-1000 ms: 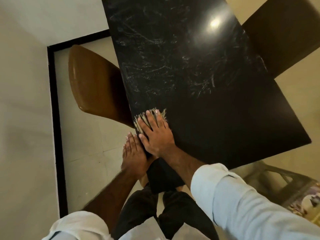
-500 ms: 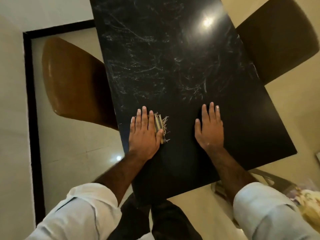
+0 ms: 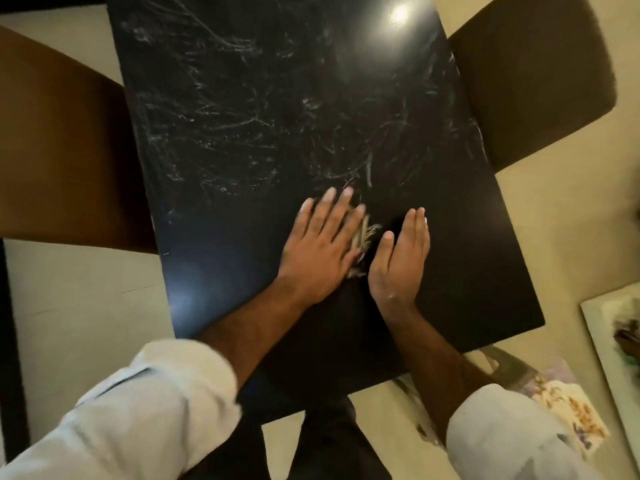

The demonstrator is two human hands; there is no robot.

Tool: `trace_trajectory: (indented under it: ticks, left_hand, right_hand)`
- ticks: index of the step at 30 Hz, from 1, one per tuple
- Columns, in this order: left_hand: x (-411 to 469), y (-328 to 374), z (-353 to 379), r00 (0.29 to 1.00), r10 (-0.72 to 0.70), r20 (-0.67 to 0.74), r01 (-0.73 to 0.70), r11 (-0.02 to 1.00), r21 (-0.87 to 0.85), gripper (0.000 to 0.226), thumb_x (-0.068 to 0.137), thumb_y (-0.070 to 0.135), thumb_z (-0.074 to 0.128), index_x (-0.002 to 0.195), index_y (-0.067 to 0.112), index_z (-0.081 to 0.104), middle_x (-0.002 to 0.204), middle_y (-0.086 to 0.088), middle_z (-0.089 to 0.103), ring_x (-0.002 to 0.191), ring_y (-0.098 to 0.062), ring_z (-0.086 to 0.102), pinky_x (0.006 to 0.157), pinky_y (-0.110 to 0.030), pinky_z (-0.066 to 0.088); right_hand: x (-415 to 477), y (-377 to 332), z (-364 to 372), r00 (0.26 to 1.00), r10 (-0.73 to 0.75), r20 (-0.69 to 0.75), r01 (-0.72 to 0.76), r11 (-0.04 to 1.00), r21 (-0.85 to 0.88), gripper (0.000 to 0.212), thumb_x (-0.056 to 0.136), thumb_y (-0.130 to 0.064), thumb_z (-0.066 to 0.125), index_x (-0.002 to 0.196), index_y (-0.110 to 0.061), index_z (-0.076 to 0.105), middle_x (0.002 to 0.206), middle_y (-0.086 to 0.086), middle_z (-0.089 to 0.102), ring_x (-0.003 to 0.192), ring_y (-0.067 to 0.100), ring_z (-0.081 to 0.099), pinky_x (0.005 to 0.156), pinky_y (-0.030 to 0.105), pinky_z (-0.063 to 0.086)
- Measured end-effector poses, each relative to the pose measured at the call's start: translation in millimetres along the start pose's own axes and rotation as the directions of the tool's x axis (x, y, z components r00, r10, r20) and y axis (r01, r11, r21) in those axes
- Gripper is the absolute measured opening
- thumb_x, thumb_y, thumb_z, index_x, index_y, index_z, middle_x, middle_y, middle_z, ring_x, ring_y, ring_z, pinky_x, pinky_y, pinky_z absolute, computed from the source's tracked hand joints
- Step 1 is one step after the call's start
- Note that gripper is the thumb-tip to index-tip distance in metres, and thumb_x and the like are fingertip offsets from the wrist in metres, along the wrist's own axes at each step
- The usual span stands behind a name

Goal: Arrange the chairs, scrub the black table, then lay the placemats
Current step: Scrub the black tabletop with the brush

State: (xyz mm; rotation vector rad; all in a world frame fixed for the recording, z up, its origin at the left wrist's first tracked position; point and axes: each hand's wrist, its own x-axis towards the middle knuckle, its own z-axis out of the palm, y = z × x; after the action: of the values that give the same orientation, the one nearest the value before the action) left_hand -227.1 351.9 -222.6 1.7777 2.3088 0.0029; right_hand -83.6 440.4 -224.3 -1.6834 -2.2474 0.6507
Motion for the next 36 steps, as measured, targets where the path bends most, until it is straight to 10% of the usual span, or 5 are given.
trace_trajectory:
  ticks: [9,17,27,36]
  left_hand:
    - [51.1,5.6,-14.6,0.966,-0.254,-0.045,0.254,0.967,-0.015,0.071,0.116,0.047,0.02,0.177,0.015,0.004,0.185,-0.01,-0.007,0.172,-0.033,-0.004,0.138,-0.056,0.007]
    - [107.4,75.0,-17.6,1.0,0.021,0.002,-0.021,1.0,-0.008,0.07,0.117,0.049,0.017,0.177,0.017,0.004,0.185,-0.008,-0.008,0.172,-0.029,-0.006,0.137,-0.056,0.011]
    - [135.7,51.6,-28.3,0.98,-0.193,-0.053,0.193,0.981,-0.006,0.07,0.116,0.047,0.021,0.177,0.017,0.005,0.186,-0.009,-0.005,0.172,-0.031,-0.002,0.137,-0.058,0.01]
    - [164.0,103.0,-22.5,0.999,0.031,-0.023,-0.031,0.999,0.01,0.069,0.117,0.049,0.018,0.177,0.019,0.005,0.186,-0.008,-0.006,0.172,-0.028,-0.004,0.138,-0.055,0.01]
  right_hand:
    - [98.8,61.0,-42.9,0.928,-0.273,0.252,0.358,0.842,-0.404,0.069,0.115,-0.044,0.034,0.174,-0.009,0.024,0.184,0.011,0.014,0.172,0.028,0.008,0.135,0.047,0.022]
    - [98.0,62.0,-44.8,0.989,-0.091,0.119,0.131,0.913,-0.386,0.071,0.113,-0.037,0.038,0.175,-0.008,0.019,0.185,0.011,0.011,0.172,0.027,0.004,0.136,0.047,0.017]
    - [114.5,68.8,-53.2,0.939,-0.192,0.286,0.297,0.872,-0.39,0.076,0.114,-0.049,0.035,0.178,-0.019,0.007,0.186,0.005,-0.006,0.172,0.033,-0.005,0.133,0.055,0.024]
    - [139.9,103.3,-69.2,0.944,-0.184,0.274,0.278,0.892,-0.356,0.079,0.113,-0.047,0.033,0.177,-0.012,0.003,0.186,0.008,-0.008,0.172,0.026,-0.008,0.136,0.052,0.015]
